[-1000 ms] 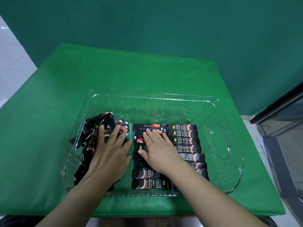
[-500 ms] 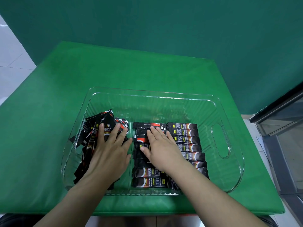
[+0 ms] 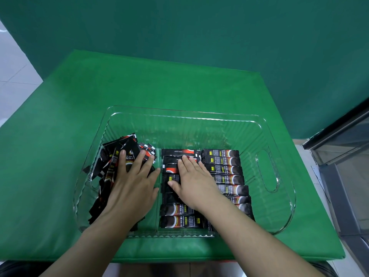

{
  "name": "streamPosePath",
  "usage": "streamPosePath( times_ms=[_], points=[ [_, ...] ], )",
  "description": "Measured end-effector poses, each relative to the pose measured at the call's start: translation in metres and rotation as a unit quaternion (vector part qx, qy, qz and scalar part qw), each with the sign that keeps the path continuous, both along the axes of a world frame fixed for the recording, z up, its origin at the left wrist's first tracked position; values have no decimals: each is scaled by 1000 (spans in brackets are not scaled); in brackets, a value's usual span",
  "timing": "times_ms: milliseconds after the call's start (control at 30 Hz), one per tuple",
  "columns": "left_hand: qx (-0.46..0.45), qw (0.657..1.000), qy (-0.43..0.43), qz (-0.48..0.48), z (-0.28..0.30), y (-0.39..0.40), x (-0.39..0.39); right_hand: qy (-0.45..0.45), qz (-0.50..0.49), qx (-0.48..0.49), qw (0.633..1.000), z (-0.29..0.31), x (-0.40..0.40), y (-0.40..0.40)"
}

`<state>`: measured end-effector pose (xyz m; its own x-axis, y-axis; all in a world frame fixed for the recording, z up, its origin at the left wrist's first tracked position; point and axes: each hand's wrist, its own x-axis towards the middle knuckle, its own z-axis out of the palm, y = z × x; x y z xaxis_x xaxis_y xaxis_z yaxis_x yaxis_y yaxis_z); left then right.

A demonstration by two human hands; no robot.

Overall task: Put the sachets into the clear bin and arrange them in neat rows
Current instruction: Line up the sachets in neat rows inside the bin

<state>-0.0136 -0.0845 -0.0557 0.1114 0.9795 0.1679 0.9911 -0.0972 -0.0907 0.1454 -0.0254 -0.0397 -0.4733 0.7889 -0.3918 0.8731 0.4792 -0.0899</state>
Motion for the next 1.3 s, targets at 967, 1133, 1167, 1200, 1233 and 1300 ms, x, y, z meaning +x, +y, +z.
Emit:
streamPosePath(
  times_ms=[967, 1133, 1167, 1200, 1233, 1300],
  points=[
    [0, 1000, 4, 2, -1, 0, -1, -32, -56, 77, 995, 13, -10, -9],
    [-1, 1000, 9, 2, 0, 0, 0, 40, 4, 86, 995, 13, -25, -6],
    [0, 1000, 9, 2, 0, 0, 0, 43, 10, 83, 996, 12, -29, -5],
    [2, 1000, 8, 2, 0, 0, 0, 47, 15, 83, 995, 10, -32, -3],
    [3, 1000, 6, 1, 0, 0, 0, 52, 16, 84, 995, 9, -34, -2],
    [6, 1000, 4, 0, -1, 0, 0, 55, 11, 86, 995, 7, -37, -1]
  ],
)
